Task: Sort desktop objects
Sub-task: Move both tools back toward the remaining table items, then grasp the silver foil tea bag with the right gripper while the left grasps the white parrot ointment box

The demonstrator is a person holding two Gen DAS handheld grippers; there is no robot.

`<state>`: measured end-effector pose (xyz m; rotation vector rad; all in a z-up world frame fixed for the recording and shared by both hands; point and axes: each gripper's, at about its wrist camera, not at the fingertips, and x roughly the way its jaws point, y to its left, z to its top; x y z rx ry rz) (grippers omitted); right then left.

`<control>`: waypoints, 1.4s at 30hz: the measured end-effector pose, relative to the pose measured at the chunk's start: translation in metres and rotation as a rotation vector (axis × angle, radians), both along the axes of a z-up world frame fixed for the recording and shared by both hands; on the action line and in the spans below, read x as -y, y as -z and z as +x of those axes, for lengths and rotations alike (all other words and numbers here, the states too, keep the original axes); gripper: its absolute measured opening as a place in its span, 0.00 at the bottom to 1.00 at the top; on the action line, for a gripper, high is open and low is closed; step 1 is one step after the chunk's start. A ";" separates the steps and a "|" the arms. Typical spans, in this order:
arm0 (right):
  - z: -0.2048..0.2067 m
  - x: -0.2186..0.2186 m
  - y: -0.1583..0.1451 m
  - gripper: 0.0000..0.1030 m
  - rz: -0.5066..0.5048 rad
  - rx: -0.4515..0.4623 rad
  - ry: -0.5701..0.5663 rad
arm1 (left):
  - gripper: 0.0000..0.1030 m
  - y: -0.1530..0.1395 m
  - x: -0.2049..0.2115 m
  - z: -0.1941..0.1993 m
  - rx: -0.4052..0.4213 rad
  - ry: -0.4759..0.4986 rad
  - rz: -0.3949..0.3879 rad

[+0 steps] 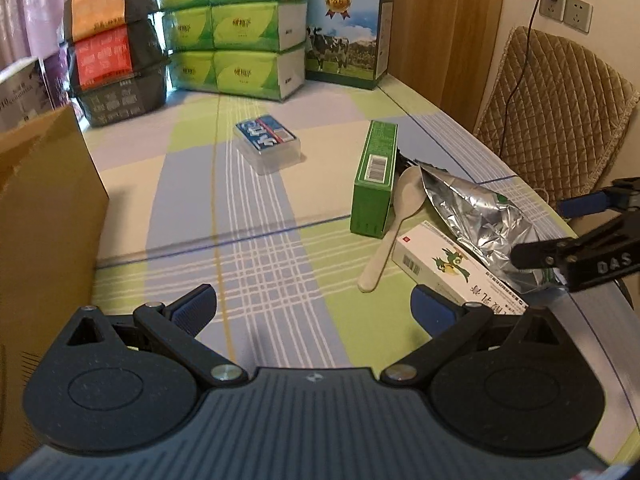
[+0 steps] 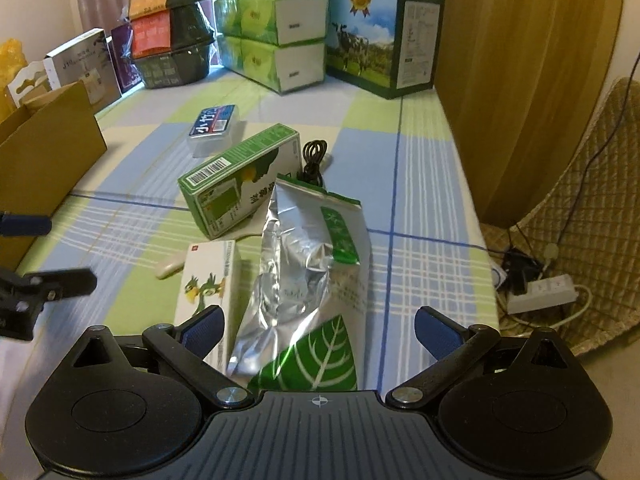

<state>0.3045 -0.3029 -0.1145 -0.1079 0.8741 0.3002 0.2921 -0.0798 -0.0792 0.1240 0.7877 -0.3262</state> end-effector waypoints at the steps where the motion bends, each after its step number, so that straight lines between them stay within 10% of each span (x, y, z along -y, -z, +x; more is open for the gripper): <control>1: 0.004 -0.001 0.003 0.96 -0.006 -0.002 -0.007 | 0.98 0.002 -0.001 0.002 -0.012 -0.002 -0.007; 30: -0.022 -0.025 0.017 0.56 0.018 -0.205 0.047 | 0.98 0.008 -0.011 0.011 -0.119 -0.026 -0.147; 42: -0.078 -0.063 0.013 0.50 0.102 -0.095 0.073 | 0.97 -0.001 -0.026 -0.010 -0.089 0.055 -0.113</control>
